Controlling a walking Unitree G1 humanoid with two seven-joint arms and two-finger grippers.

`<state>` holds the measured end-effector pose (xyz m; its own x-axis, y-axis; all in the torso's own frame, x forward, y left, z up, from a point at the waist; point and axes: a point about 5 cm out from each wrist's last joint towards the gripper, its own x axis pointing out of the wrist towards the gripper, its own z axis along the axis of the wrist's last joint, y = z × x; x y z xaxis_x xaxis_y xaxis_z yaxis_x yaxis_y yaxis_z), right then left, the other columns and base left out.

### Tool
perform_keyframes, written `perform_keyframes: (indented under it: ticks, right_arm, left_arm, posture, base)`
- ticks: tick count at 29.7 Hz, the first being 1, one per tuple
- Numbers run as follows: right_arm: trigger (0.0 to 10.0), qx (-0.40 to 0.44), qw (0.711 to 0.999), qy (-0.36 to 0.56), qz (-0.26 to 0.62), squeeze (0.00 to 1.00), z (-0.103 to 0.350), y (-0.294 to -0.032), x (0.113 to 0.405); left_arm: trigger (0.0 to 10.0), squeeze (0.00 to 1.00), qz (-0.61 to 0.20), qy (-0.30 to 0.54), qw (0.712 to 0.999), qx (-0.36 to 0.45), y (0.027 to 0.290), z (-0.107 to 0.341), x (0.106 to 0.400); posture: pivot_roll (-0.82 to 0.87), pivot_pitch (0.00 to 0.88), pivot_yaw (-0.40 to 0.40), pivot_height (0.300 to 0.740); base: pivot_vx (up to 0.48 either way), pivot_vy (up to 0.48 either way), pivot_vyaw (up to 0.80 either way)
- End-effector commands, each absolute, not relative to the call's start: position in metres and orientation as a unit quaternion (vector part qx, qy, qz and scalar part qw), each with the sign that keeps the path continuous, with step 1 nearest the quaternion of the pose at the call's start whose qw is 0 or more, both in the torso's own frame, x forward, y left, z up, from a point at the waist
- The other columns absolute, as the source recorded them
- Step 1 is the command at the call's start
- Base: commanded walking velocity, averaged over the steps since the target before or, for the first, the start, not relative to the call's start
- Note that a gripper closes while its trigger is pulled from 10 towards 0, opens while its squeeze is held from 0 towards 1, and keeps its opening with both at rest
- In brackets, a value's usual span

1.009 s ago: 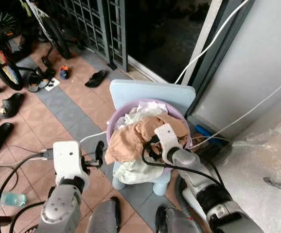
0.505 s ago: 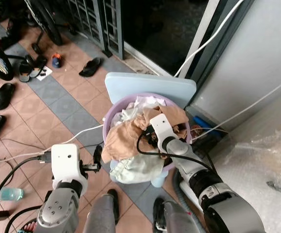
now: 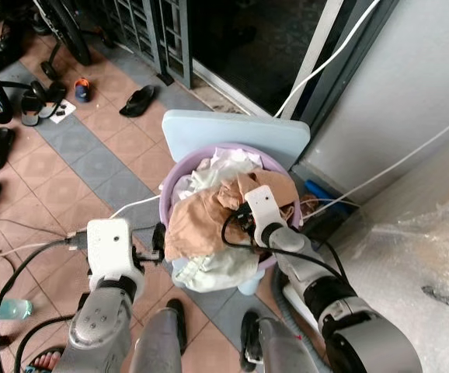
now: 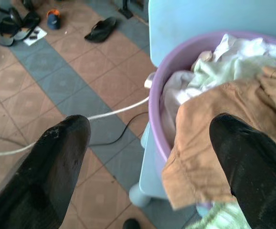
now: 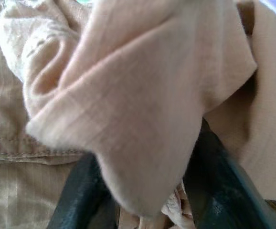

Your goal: Clothes washing

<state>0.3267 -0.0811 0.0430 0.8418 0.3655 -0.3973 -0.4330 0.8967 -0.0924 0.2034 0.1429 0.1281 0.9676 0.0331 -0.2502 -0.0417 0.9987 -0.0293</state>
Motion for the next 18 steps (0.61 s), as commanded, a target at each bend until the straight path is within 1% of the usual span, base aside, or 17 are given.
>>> perform_keyframes:
  ticks: [1,6,9,12,15,18]
  right_arm:
    - [0.0,-0.076,0.953,0.206,0.207,0.00,0.036,-0.080,0.323]
    - [0.0,-0.071,0.957,0.185,0.210,0.00,0.051,-0.074,0.334]
    - [0.0,-0.067,0.962,0.159,0.213,0.00,0.063,-0.074,0.341]
    - [0.0,-0.027,0.975,0.073,0.207,0.00,0.097,-0.080,0.352]
    - [0.0,-0.025,0.976,-0.031,0.214,0.00,0.136,-0.080,0.348]
    - [0.0,-0.018,0.976,-0.051,0.212,0.00,0.145,-0.080,0.345]
  left_arm:
    - [10.0,0.00,0.029,0.124,0.992,-0.013,0.147,0.126,0.206]
    - [10.0,0.00,0.039,0.103,0.994,-0.012,0.153,0.129,0.222]
    - [10.0,0.00,0.045,0.095,0.994,-0.016,0.153,0.130,0.225]
    - [10.0,0.00,0.046,0.091,0.995,-0.014,0.148,0.131,0.226]
    - [10.0,0.00,0.054,0.096,0.994,-0.021,0.149,0.128,0.227]
    - [10.0,0.00,0.059,0.096,0.994,-0.015,0.151,0.125,0.228]
  posture:
    - [0.16,0.205,-0.051,0.740]
    - [0.12,0.138,-0.048,0.740]
    - [0.11,0.118,-0.046,0.740]
    - [0.11,0.100,-0.054,0.740]
    - [0.08,0.076,-0.047,0.740]
    - [0.07,0.070,-0.043,0.740]
  base:
    - [0.000,0.000,0.00]
    - [0.000,0.000,0.00]
    - [0.000,0.000,0.00]
    - [0.000,0.000,0.00]
    - [0.000,0.000,0.00]
    - [0.000,0.000,0.00]
